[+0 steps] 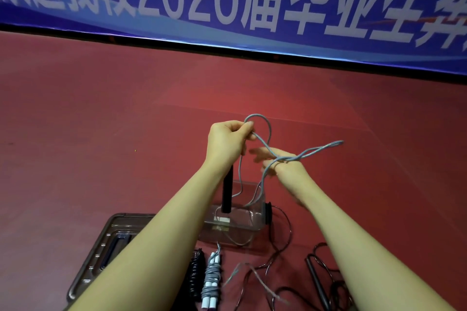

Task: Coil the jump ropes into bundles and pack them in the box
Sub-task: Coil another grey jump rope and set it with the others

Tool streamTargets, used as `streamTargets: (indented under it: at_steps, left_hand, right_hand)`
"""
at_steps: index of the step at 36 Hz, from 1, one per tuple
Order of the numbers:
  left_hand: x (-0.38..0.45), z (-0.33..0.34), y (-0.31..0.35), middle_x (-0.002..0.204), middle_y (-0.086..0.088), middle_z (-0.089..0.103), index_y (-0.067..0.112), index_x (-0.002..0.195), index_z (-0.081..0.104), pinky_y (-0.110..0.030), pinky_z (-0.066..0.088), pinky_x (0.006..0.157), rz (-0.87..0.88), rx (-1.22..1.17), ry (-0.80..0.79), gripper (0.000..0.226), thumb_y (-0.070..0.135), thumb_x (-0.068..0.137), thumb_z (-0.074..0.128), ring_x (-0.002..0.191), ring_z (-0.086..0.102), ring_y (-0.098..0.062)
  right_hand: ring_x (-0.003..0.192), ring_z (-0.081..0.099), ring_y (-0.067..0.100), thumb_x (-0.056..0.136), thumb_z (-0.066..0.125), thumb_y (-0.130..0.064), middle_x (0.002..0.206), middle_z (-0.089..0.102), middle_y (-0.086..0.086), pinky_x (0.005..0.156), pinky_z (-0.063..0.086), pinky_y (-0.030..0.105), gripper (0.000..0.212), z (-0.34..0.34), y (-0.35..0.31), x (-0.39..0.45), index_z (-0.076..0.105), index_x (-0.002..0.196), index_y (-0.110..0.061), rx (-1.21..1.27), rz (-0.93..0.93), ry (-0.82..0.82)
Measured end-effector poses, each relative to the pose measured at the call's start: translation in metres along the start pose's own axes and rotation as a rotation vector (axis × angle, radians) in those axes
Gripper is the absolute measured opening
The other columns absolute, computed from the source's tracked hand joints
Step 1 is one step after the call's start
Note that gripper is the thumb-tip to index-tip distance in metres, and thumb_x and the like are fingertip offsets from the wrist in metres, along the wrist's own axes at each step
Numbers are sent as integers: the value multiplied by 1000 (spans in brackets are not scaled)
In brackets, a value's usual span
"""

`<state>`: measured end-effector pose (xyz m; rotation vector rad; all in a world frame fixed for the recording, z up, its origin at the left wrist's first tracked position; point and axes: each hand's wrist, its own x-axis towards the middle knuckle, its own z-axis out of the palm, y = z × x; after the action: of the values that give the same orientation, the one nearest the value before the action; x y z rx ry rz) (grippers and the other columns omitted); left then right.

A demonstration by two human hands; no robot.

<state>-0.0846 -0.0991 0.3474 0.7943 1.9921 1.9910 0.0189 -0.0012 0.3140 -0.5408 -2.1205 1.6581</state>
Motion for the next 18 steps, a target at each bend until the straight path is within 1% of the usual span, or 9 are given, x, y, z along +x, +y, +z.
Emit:
streamTargets:
  at_steps: [3,5,7,10,11,13,14,16,18]
  left_hand:
    - [0,-1,-3,66,-3,70,16,63,66,-21,37,47,28,101,32,29,22,91,60,36,44,-11]
    - [0,-2,-4,67,-3,70,15,65,67,-21,39,48,34,163,64,27,22,90,59,37,46,-11]
    - [0,-4,-5,68,-5,70,13,66,68,-22,41,50,41,196,98,26,22,89,58,37,47,-11]
    - [0,-5,-6,66,-4,70,15,66,69,-25,42,52,57,205,115,26,21,89,57,40,46,-12]
    - [-1,-5,-6,67,-3,70,17,66,68,-27,43,52,58,190,114,27,21,90,57,42,46,-12]
    - [-2,-4,-4,70,0,70,16,67,63,-26,39,45,44,89,101,28,20,94,54,40,43,-12]
    - [-3,-3,-3,70,1,70,14,69,58,-22,35,42,27,9,88,29,20,96,51,36,41,-11]
    - [-3,-2,-1,65,1,68,10,71,52,-17,30,38,1,-115,64,29,18,99,47,32,38,-11]
    - [-3,-2,1,60,-2,66,9,72,53,-16,29,37,-9,-132,52,30,18,99,48,31,39,-9]
  right_hand:
    - [90,59,14,69,51,-1,90,71,-3,74,39,26,41,3,1,1,68,99,-22,141,-38,-19]
    - [87,62,22,58,45,-7,81,71,5,82,41,30,42,3,-4,-1,65,95,-10,320,-1,-48]
    - [78,65,29,58,45,-8,75,68,15,86,46,36,39,1,-8,-3,59,94,0,563,44,-79]
    - [56,59,24,77,52,-13,63,60,13,67,55,34,17,1,-14,-5,53,91,-4,785,145,-33]
    - [47,51,18,86,52,-18,57,54,8,56,52,29,10,1,-14,-4,51,85,-8,781,182,15]
    - [37,30,10,92,56,-24,47,36,-1,39,34,21,23,1,-10,1,44,76,-13,682,205,103]
    - [36,23,8,92,58,-23,45,29,-4,36,25,19,23,2,-6,2,45,77,-13,603,201,135]
    - [36,21,5,92,60,-22,44,28,-8,35,19,18,17,2,2,5,54,88,-7,357,181,191]
    - [39,30,5,91,62,-23,49,39,-6,40,26,19,20,1,9,6,59,102,-7,49,116,270]
